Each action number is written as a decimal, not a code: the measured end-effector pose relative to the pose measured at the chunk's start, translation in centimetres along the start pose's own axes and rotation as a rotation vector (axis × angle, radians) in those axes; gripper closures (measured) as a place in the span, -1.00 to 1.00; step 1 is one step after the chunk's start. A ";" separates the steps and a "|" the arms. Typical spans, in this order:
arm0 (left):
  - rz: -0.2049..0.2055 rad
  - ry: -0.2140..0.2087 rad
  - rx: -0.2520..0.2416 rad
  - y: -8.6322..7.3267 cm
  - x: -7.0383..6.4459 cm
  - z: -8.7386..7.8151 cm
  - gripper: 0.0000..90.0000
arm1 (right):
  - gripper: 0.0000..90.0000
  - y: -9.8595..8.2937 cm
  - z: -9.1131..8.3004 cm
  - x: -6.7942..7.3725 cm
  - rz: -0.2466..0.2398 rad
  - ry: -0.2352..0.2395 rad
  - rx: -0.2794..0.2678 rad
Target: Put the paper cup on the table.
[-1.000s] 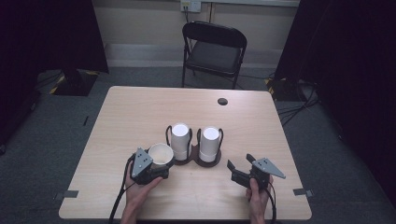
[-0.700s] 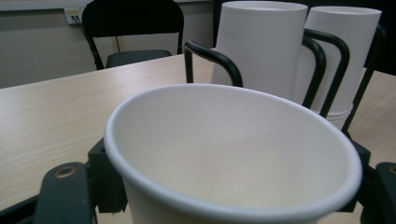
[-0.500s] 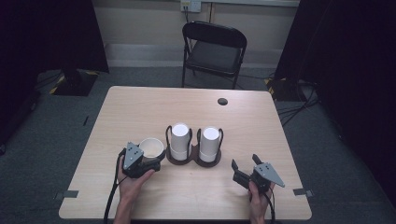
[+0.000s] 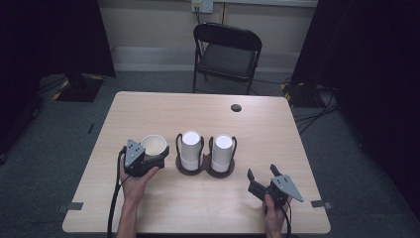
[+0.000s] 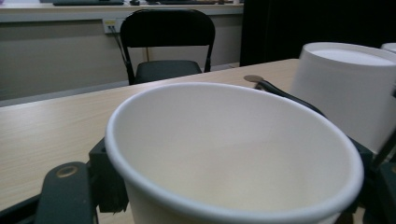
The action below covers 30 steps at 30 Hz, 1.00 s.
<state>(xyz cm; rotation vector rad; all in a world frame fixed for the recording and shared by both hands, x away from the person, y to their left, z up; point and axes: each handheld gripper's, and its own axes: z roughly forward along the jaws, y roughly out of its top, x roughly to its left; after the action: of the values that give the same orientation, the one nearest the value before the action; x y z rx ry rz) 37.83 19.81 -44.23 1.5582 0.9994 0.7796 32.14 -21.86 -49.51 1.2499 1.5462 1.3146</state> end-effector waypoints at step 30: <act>-0.039 -0.010 0.094 -2.0 5.1 6.0 -0.56 | -0.68 0.1 0.2 0.4 -0.050 0.024 0.030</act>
<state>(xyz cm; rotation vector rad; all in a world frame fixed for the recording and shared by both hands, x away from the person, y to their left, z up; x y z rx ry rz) 44.91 22.00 -47.54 1.6168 1.0694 0.7056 32.29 -21.44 -49.46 1.2100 1.6094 1.2835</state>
